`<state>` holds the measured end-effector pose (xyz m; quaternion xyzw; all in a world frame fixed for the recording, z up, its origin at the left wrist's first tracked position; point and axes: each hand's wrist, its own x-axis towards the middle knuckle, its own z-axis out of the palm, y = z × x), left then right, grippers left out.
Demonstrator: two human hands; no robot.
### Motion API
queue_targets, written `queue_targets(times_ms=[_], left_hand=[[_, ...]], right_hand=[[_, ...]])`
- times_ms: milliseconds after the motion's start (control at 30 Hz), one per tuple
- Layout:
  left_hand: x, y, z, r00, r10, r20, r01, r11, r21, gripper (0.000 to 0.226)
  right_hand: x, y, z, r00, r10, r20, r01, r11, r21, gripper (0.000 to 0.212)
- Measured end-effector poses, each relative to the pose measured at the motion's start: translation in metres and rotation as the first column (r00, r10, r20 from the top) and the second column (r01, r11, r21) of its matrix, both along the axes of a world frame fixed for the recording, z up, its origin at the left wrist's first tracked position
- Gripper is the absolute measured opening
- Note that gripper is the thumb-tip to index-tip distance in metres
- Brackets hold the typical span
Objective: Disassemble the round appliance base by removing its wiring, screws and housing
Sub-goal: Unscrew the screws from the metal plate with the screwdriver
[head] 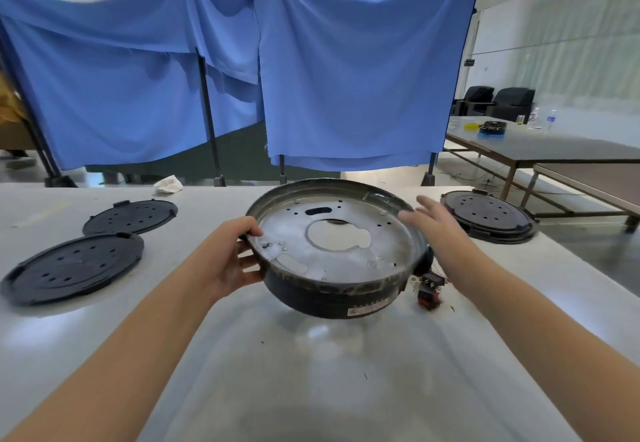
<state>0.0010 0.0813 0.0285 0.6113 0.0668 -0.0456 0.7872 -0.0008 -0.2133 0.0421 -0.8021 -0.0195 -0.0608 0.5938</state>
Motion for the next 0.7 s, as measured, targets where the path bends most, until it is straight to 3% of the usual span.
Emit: queue_targets(times_ms=[100,300,400,533,700], left_hand=[[-0.003,-0.002,-0.011,0.999,-0.038,0.004,0.038,0.999,0.036,0.032],[0.006,0.001,-0.034,0.996,0.019,-0.090,-0.011,0.996,0.091,0.021],[0.013,-0.005,-0.044,0.986,0.122,-0.117,-0.092,0.968,0.232,0.014],[0.017,-0.010,-0.059,0.978,0.129,-0.161,-0.081,0.959,0.272,0.007],[0.015,-0.013,-0.068,0.977,0.134,-0.163,-0.087,0.959,0.270,0.007]], right_hand=[[0.002,-0.010,-0.013,0.990,0.061,-0.125,-0.056,0.997,0.044,0.038],[-0.010,-0.017,-0.029,0.991,0.044,-0.129,-0.061,0.990,-0.127,0.034],[-0.016,-0.014,-0.042,0.988,0.066,-0.137,-0.094,0.974,-0.207,0.031],[-0.011,-0.018,-0.055,0.991,0.028,-0.128,-0.058,0.969,-0.239,0.026],[-0.002,-0.025,-0.062,0.964,0.088,-0.252,-0.141,0.970,-0.199,0.028]])
